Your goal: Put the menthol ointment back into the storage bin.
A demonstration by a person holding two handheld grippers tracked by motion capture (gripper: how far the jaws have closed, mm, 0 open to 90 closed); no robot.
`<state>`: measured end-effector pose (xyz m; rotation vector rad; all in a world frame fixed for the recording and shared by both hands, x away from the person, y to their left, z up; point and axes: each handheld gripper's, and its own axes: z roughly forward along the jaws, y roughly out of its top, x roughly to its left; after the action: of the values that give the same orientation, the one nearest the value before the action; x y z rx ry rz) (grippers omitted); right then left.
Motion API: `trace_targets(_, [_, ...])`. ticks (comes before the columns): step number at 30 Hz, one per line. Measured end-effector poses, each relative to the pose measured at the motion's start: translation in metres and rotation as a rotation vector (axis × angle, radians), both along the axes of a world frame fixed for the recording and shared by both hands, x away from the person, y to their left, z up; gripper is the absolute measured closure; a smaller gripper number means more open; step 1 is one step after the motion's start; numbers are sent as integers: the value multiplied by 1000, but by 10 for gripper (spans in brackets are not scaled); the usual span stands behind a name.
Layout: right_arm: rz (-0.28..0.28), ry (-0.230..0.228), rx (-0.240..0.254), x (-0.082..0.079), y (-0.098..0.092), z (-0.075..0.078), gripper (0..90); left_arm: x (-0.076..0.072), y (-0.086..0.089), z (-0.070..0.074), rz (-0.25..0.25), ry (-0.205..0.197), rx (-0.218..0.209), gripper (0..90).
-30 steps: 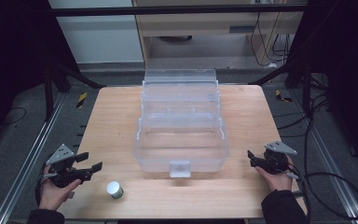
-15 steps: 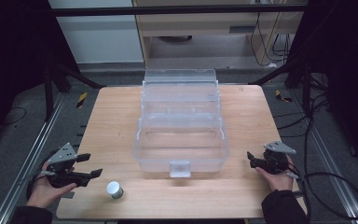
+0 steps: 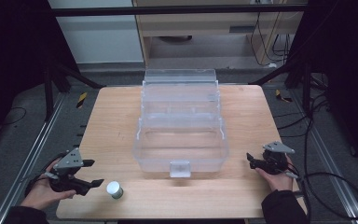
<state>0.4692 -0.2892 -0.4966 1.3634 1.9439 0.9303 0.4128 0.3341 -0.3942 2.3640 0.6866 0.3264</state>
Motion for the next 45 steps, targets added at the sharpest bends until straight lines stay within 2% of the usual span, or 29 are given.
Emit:
trace_targets(3, [5,4,2,0,0,-1,174,0,-5,-1,-42,18,38,214])
trace_targets(8, [12,10,-4,1,0,-1,175,-1,-12,-3,-87,33,66,217])
trace_targets(9, [10,17,-8,1,1,-1,175,-2,-14,-4,-107,38,85,219])
trace_targets(11, [12,20,-5,1,1,-2,177,-2,-16,-5,-112,40,91,219])
trace_targets(13, [13,20,-5,1,1,-2,178,-3,-20,-6,-140,41,126,221])
trace_targets(17, [16,24,-6,1,1,-2,178,-4,-25,-9,-161,39,158,223])
trace_targets(25, [20,30,-7,1,1,-2,180,-3,-35,-11,-194,48,188,236])
trace_targets(29, [22,35,-8,1,1,-2,180,0,-42,-17,-220,69,238,250])
trace_targets(34, [24,40,-13,2,1,-3,181,3,-47,-21,-237,80,260,267])
trace_targets(39, [28,44,-13,2,1,-3,182,7,-56,-27,-264,110,305,283])
trace_targets(40, [28,46,-10,2,1,-3,182,8,-58,-29,-275,116,325,293])
trace_targets(45, [32,51,-10,2,2,-4,184,12,-63,-34,-284,128,344,333])
